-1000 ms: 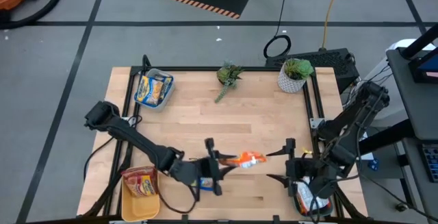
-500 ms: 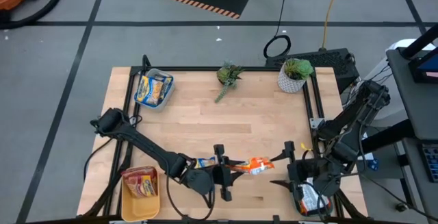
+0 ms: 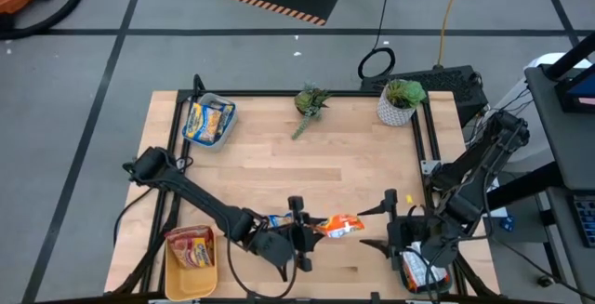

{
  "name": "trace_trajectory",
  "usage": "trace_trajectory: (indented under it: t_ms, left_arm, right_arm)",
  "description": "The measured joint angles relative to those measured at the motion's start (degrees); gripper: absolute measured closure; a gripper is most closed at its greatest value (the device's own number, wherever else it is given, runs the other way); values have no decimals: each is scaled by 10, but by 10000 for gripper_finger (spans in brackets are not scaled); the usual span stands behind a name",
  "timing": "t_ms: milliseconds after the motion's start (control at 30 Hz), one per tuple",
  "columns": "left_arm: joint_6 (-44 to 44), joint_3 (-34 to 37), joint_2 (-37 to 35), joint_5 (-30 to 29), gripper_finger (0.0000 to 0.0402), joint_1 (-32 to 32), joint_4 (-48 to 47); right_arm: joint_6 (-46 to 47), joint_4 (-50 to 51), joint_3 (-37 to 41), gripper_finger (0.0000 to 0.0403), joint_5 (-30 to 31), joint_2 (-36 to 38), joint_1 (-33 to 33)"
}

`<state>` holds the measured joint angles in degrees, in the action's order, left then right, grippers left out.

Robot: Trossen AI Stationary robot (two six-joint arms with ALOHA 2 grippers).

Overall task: Sort Maruchan noodles
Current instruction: Put the orange noodle pack into the blue bin

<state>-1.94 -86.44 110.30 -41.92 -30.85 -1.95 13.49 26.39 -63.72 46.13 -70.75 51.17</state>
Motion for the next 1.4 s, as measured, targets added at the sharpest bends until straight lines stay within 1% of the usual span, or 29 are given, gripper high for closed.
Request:
trace_trajectory:
  t_ms: [167,267,367,567,700,867,1233,1333,1400]
  left_arm:
    - [18,0,0,0,275,-1,-18]
    - [32,0,0,0,275,0,-32]
    - [38,0,0,0,275,2,-30]
    - [27,0,0,0,275,3,-31]
    - [24,0,0,9,275,3,-34]
    - [25,0,0,10,275,3,-52]
    - [38,0,0,11,275,3,-58]
    - [46,1,0,10,275,3,-58]
    - [48,1,0,10,274,3,-57]
  right_arm:
    - [1,-5,0,101,-11,1,-3]
    - [-11,-23,0,101,-11,-4,-20]
    - [-32,-41,0,101,-9,-23,-41]
    - [-57,-62,0,101,-27,-69,-82]
    - [-68,-81,0,108,-33,-77,-98]
    - [-74,-108,0,146,-89,-77,-112]
    - [-84,-104,0,271,-105,-77,-114]
    - [-89,-101,0,288,-104,-77,-114]
    - [-90,-100,0,289,-104,-77,-113]
